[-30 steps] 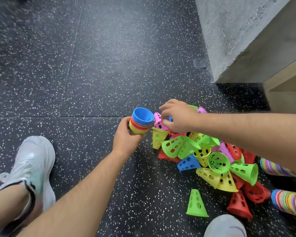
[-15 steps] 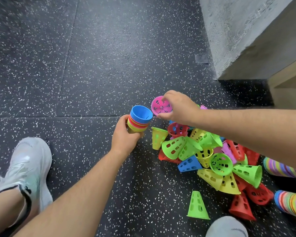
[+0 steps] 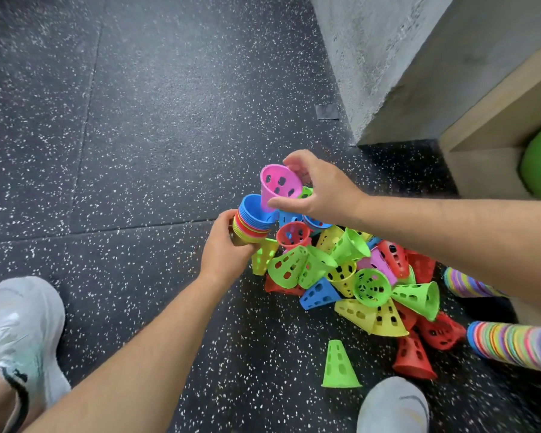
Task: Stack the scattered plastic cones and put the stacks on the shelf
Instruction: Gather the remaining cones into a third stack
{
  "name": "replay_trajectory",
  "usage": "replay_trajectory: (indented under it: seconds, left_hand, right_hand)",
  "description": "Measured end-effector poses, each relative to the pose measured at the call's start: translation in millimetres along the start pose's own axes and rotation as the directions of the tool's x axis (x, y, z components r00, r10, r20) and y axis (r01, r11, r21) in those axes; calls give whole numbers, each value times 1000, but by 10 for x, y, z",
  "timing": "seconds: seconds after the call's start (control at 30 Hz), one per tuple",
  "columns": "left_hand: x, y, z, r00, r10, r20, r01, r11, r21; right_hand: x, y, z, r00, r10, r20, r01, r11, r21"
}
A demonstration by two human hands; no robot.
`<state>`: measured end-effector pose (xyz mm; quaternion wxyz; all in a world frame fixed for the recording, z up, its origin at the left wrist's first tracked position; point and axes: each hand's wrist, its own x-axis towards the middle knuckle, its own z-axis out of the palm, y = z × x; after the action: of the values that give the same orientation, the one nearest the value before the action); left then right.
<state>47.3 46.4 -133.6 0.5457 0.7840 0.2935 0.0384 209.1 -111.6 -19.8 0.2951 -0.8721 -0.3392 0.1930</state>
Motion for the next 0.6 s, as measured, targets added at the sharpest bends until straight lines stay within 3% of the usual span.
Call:
replay_trajectory:
  seconds: [0.13,0.3,0.47,0.6]
  left_hand:
    - [-12,82,41,999,42,-3,-43,999,-16]
    - [-15,43,21,1000,15,-21,-15,1000,-19]
    - [69,21,35,999,15,-29,-15,1000,-9]
    - [184,63,58,999,35,-23,-35,999,-5]
  right_hand:
    - [-90,48,78,987,28,158,-8,992,-125]
    - [-35,316,17,991,67,120,-29,956,-293]
    - [78,581,52,969,236,73,-173,859,-483]
    - [155,687,83,949,244,198,-115,856,-504]
